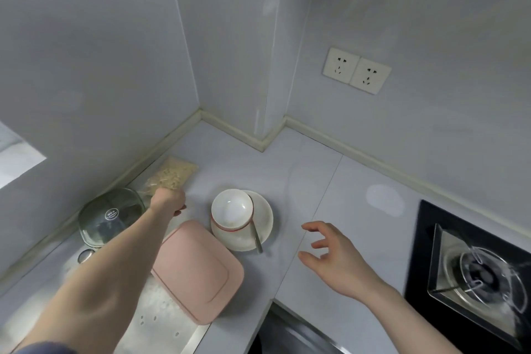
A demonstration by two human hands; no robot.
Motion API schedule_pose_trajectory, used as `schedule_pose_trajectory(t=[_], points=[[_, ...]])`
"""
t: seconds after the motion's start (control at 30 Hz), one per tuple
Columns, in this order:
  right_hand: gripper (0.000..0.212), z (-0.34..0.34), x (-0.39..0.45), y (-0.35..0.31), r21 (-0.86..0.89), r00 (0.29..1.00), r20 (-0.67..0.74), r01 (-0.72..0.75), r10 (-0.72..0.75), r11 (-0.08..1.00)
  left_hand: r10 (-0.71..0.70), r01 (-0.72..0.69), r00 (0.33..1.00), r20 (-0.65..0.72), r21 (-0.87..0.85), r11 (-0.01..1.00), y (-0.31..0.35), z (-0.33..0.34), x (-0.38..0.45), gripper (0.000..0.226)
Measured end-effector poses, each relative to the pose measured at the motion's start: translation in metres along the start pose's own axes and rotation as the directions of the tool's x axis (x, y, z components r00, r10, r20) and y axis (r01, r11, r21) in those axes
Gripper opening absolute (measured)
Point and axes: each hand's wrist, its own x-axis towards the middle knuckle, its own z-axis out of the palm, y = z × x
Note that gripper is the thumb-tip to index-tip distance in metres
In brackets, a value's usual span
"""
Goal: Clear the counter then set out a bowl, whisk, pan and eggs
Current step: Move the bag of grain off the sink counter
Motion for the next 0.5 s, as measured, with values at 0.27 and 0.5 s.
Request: schedule_pose_trajectory(t=[0.27,0.5], points=[[0.045,0.004,-0.003,-0.005,-0.016,1.0,0.015,0.004,-0.003,1.0,0.093,-0.109,0.993,-0.078,-0.241,0.964,0.015,-0.001,-0.005,0.018],[0.045,0.012,-0.007,-0.018,-0.01,0.999,0.025,0.029,-0.029,1.0,0.469,-0.427,0.866,-0.171,0.232,0.874,0.052,-0.006,-0.04,0.044]])
